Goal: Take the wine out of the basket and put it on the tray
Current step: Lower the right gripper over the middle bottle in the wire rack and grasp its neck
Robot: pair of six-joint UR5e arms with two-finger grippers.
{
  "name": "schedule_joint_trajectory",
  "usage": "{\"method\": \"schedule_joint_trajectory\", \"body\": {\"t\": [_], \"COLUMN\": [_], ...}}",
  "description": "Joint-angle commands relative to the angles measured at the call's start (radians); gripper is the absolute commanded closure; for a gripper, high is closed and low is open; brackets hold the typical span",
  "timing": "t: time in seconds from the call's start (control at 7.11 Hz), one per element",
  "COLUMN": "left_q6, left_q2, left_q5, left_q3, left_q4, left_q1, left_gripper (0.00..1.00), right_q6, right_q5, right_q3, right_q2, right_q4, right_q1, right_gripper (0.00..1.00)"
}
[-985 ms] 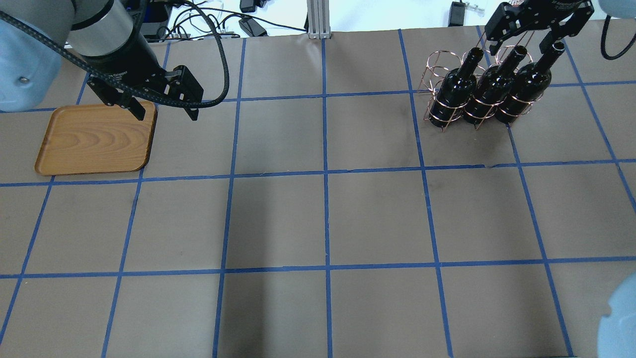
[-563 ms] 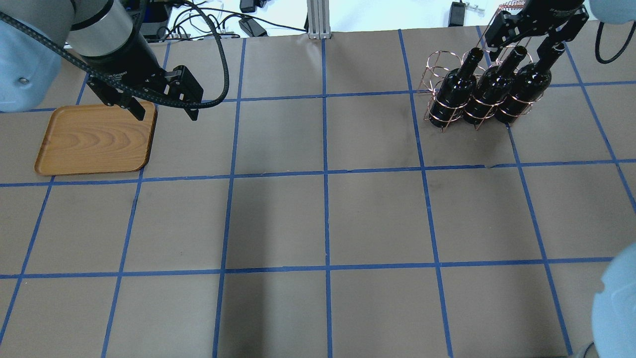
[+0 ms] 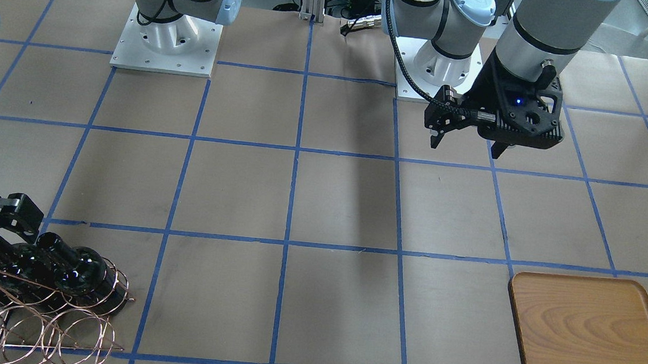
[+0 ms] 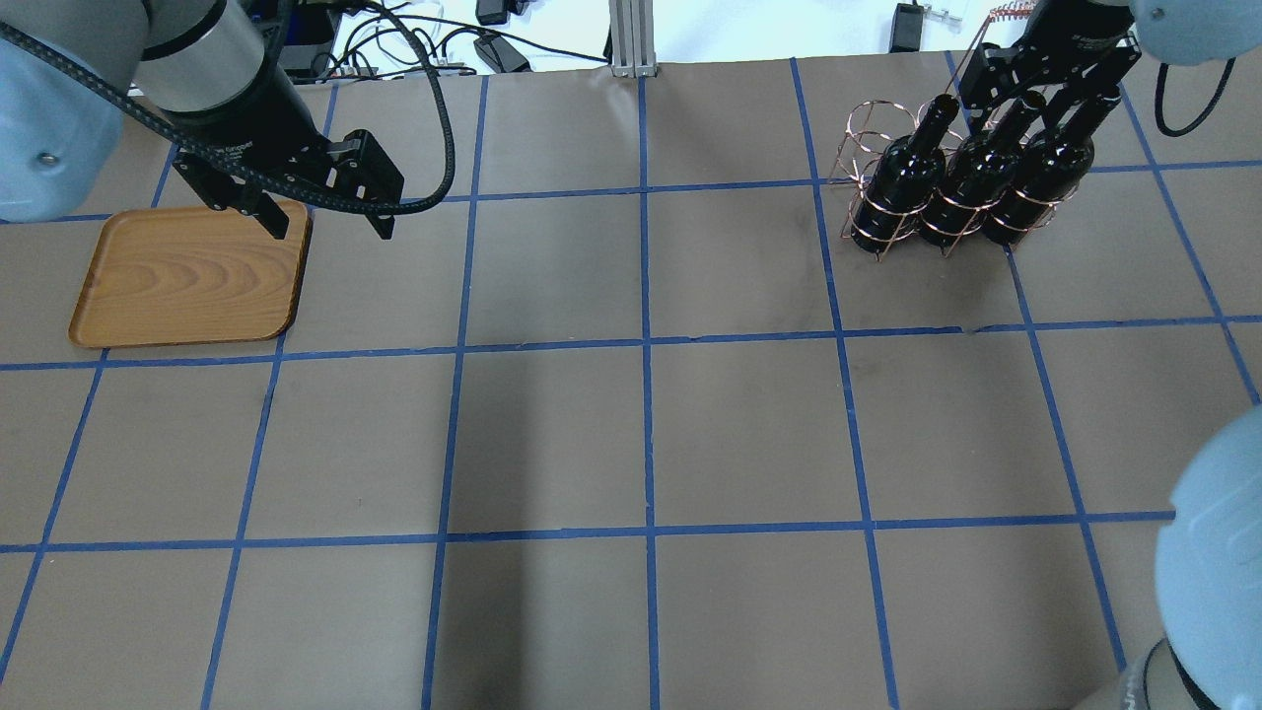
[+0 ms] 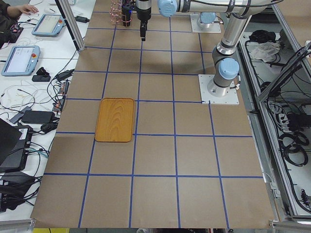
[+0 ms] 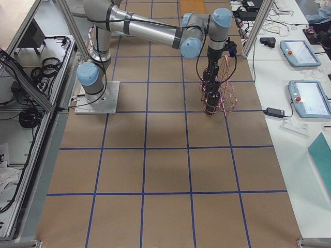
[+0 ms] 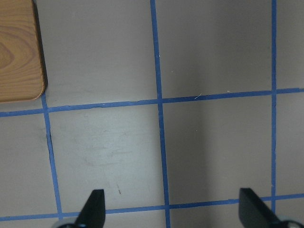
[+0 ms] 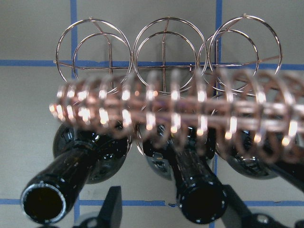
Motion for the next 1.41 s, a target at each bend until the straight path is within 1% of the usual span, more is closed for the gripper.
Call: {"method": "schedule_joint_trajectory", "body": {"t": [0.0, 0.14, 0.42, 0.56, 0.7, 0.99, 1.27], "left_q6": [0.0, 0.0, 0.0, 0.0, 0.0, 0.0, 0.0], "left_q2": [0.0, 0.0, 0.0, 0.0, 0.0, -0.001, 0.0], "left_q5": [-0.001, 0.001, 0.001, -0.001, -0.001, -0.001, -0.001], "left_q3": [-0.001, -0.001, -0.001, -0.001, -0.001, -0.001, 0.001], "left_q4": [0.0, 0.0, -0.001, -0.001, -0.001, -0.001, 0.0], "left_q1": [0.0, 0.0, 0.0, 0.0, 0.0, 0.0, 0.002], "left_gripper": [0.0, 0.0, 0.0, 0.0, 0.0, 0.0, 0.0], "right_q6": [-0.002, -0.005, 0.003, 0.004, 0.017, 0.024, 0.026], "right_q5": [-0.001, 0.0, 0.002, 0.002, 0.002, 0.0, 0.0], "right_q3": [0.0, 0.0, 0.0, 0.0, -0.005, -0.038, -0.04], "right_q2": [0.001, 0.004, 0.004, 0.0, -0.01, -0.06, -0.155], "right_q4": [-0.006, -0.029, -0.03, -0.03, -0.028, -0.013, 0.056], "right_q1": [-0.009, -0.021, -0.021, -0.021, -0.021, -0.021, -0.018], "right_gripper": [0.59, 0.59, 0.6, 0.65, 0.66, 0.66, 0.65]}}
